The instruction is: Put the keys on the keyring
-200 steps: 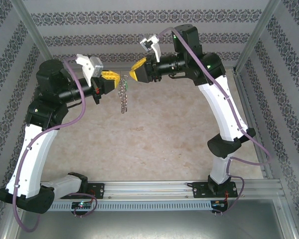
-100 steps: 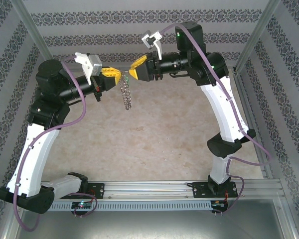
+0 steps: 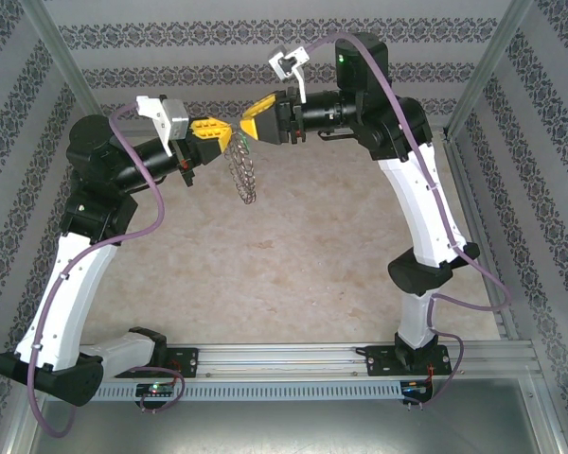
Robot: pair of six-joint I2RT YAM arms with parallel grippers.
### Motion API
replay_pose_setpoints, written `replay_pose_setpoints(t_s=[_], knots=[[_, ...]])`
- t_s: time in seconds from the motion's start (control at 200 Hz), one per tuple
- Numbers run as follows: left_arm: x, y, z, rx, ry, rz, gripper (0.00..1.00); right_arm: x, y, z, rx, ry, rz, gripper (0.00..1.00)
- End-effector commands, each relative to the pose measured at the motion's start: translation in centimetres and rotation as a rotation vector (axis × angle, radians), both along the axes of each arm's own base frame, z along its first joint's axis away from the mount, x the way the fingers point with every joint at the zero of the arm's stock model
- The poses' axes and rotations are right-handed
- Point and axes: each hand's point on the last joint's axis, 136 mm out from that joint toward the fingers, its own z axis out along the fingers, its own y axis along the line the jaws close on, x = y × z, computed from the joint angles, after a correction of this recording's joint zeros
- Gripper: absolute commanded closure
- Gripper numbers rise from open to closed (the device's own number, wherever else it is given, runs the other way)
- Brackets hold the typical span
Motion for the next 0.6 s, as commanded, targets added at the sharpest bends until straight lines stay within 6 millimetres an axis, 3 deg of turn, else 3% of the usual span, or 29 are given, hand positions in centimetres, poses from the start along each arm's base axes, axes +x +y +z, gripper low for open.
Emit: replay_pose_setpoints(t_s=[0.0,0.595], knots=[[-1.9,0.3,3.1,-0.054,-0.135,-0.033,1.0,-0.3,-0.3,2.0,0.059,-0.01,0.015,0.64],[-2.0,0.4,3.2,-0.053,-0.155,-0.023,1.0,-0.2,0.3,0.9,0.04,0.046,0.039,0.83]])
